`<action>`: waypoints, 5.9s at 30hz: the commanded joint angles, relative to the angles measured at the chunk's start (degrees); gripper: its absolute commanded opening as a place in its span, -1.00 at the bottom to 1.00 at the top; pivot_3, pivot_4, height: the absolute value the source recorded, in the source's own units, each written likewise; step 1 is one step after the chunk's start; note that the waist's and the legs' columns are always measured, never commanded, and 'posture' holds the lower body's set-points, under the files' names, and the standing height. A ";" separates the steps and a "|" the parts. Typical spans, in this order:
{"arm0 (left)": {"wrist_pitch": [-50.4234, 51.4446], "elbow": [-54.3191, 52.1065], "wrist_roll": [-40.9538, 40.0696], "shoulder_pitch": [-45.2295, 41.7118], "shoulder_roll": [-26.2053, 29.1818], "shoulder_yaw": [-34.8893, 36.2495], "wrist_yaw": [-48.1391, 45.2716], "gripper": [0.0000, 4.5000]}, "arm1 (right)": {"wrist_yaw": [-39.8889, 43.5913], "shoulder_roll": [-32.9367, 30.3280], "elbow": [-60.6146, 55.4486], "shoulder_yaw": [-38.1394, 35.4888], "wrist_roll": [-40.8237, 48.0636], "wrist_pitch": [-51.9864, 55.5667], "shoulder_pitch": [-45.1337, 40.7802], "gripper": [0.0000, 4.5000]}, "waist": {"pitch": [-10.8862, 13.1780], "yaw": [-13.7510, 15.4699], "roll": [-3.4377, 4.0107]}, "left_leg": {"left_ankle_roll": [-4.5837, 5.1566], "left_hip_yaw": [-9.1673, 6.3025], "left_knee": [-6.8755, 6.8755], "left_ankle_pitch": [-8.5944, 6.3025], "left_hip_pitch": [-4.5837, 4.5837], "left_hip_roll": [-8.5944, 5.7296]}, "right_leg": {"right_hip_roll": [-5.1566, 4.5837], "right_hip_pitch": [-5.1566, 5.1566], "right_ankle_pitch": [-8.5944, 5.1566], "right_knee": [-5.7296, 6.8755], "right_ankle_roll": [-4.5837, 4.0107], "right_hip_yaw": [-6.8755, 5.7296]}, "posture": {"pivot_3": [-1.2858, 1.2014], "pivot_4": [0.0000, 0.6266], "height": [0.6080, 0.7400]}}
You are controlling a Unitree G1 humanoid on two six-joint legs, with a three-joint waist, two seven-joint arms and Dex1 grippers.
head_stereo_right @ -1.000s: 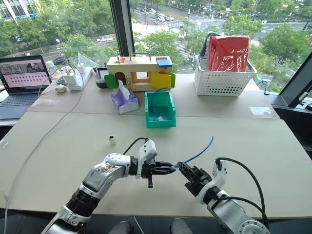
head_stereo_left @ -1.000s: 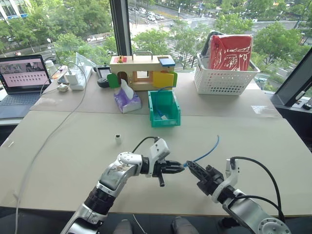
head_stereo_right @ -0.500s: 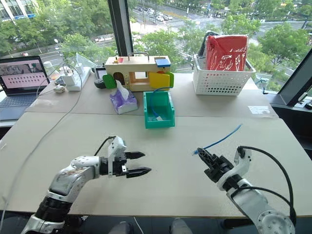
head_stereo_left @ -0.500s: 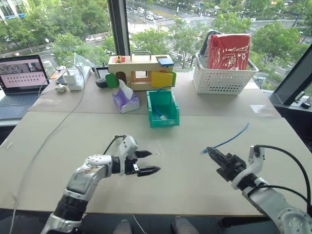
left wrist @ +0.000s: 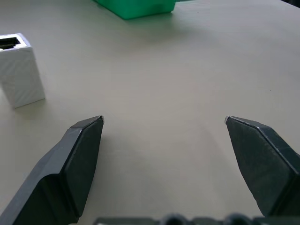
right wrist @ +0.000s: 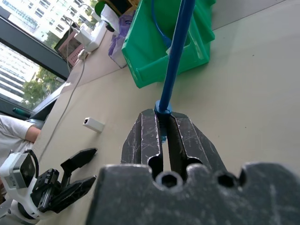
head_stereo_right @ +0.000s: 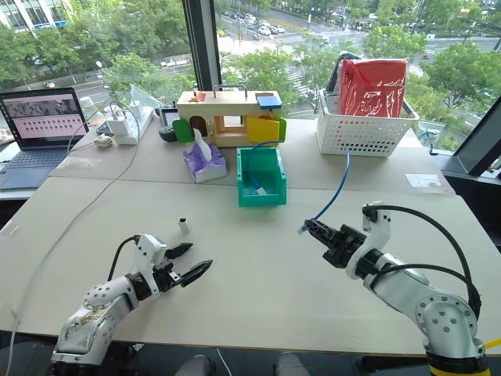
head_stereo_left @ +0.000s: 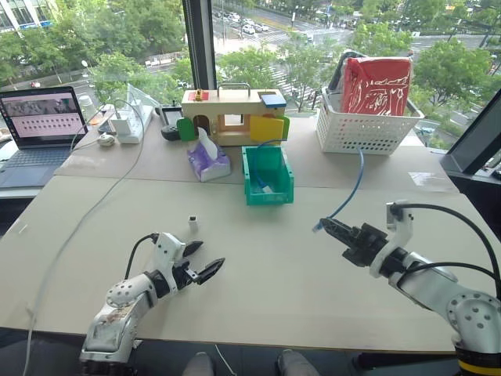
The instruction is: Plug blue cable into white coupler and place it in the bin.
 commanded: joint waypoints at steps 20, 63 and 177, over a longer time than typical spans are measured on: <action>-10.72 11.80 9.92 -4.93 -6.58 2.08 21.16 0.99 | -6.43 9.10 1.68 -4.72 -10.87 -3.39 -4.25 -1.00 | -0.29 -0.58 0.50 | 0.00 0.00 -0.11 0.01 0.23 -0.07 | 0.02 0.16 -0.02 0.06 0.03 0.09 | 0.03 -0.52 0.77; -3.19 15.90 4.02 -22.16 -5.18 -10.20 -6.53 -0.70 | -10.35 12.24 -3.66 -6.72 -10.39 -4.24 -1.98 -1.00 | -0.26 0.71 0.45 | -0.02 -0.05 -0.24 0.02 -0.12 -0.16 | 0.00 0.05 -0.06 -0.30 0.09 0.08 | 0.03 -0.52 0.77; 6.47 23.14 17.09 -31.99 -12.52 -30.98 -18.94 -0.72 | -27.57 17.01 -15.47 10.55 -7.41 -9.91 13.84 -1.00 | -0.39 0.69 0.27 | 0.00 -0.26 -0.38 0.02 0.02 -0.22 | 0.03 0.24 -0.31 -0.20 -0.04 0.06 | 0.03 -0.52 0.77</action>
